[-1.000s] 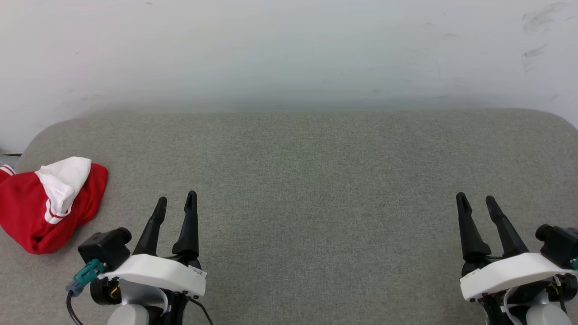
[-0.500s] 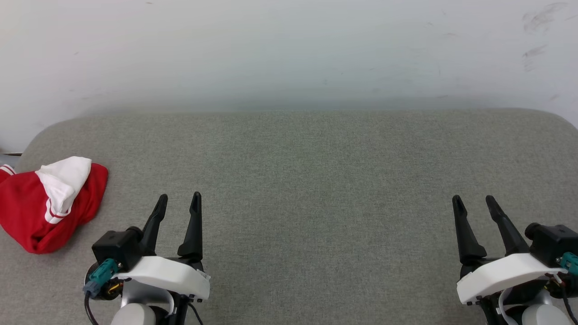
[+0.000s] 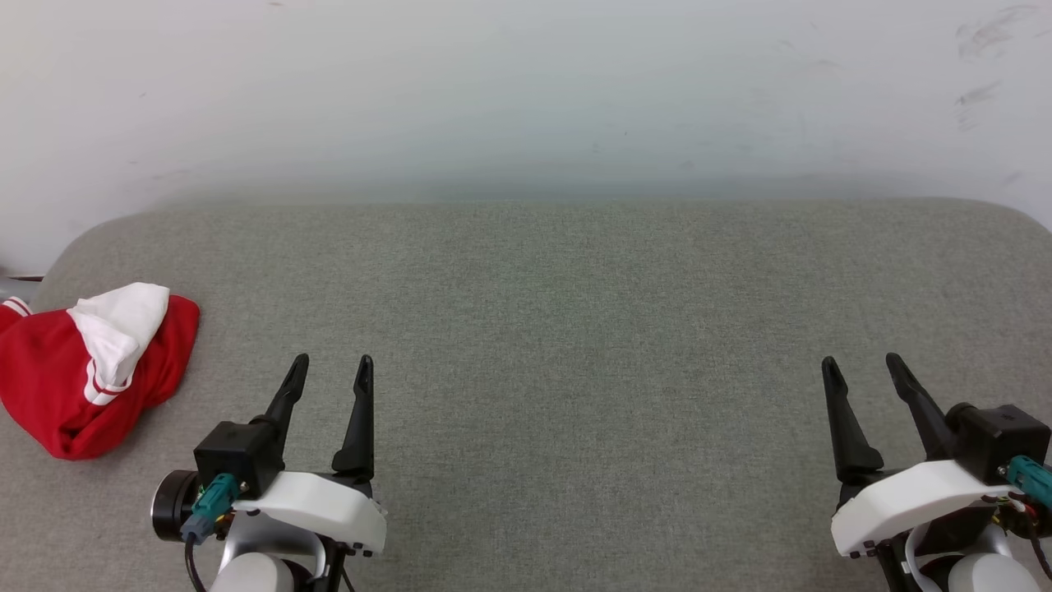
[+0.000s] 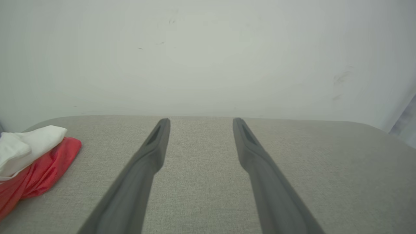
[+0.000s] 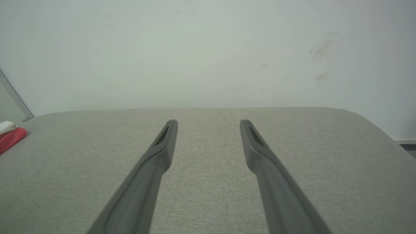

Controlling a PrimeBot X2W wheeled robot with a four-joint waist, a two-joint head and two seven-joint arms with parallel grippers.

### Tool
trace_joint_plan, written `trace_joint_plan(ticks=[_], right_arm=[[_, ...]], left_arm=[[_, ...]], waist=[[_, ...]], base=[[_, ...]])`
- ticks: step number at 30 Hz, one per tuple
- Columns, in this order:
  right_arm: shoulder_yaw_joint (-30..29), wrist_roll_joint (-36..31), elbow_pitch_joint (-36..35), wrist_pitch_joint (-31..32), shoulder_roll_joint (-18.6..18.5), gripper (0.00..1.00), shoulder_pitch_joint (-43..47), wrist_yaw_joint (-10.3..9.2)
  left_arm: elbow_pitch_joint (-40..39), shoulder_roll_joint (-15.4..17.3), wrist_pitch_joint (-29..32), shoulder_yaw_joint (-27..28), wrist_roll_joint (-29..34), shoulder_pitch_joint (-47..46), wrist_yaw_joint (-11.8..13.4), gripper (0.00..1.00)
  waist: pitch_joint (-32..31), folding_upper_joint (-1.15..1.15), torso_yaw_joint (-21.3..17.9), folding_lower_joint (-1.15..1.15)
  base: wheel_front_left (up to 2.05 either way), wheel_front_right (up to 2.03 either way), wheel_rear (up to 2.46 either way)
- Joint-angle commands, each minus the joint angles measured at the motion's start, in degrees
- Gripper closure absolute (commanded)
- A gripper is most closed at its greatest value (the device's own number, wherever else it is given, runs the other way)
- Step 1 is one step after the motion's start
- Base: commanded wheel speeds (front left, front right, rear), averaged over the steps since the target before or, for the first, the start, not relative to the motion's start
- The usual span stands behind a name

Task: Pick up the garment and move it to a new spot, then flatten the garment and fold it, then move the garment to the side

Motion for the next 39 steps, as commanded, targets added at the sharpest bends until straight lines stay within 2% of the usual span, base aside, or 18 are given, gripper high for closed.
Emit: trace_joint_plan(ticks=[1,24,31,39], right_arm=[[-0.3,-1.4,-0.8,0.0,0.2,0.00,0.3,-0.01],[-1.2,-5.7,-1.4,-1.8,0.2,0.00,0.6,-0.02],[-0.3,-6.3,-1.9,-2.0,0.2,0.00,0.6,-0.02],[1.1,-6.0,-2.6,-2.3,0.2,0.00,-0.2,-0.03]], left_arm=[[0.0,0.3,-0.7,-0.2,1.7,-1.0,0.3,0.00],[2.7,-0.7,-3.1,1.1,7.5,-2.0,-0.9,0.00],[4.1,-1.2,-3.5,2.2,8.1,-3.1,-1.3,0.00],[5.6,-1.5,-3.4,3.5,7.6,-3.9,-1.8,0.00]], waist=[[0.0,0.00,0.0,0.00],[0.4,0.00,1.5,0.00],[0.9,0.00,5.7,0.00],[1.4,0.00,13.3,0.00]], base=[[0.00,0.00,0.00],[0.00,0.00,0.00],[0.00,0.00,0.00],[0.00,0.00,0.00]])
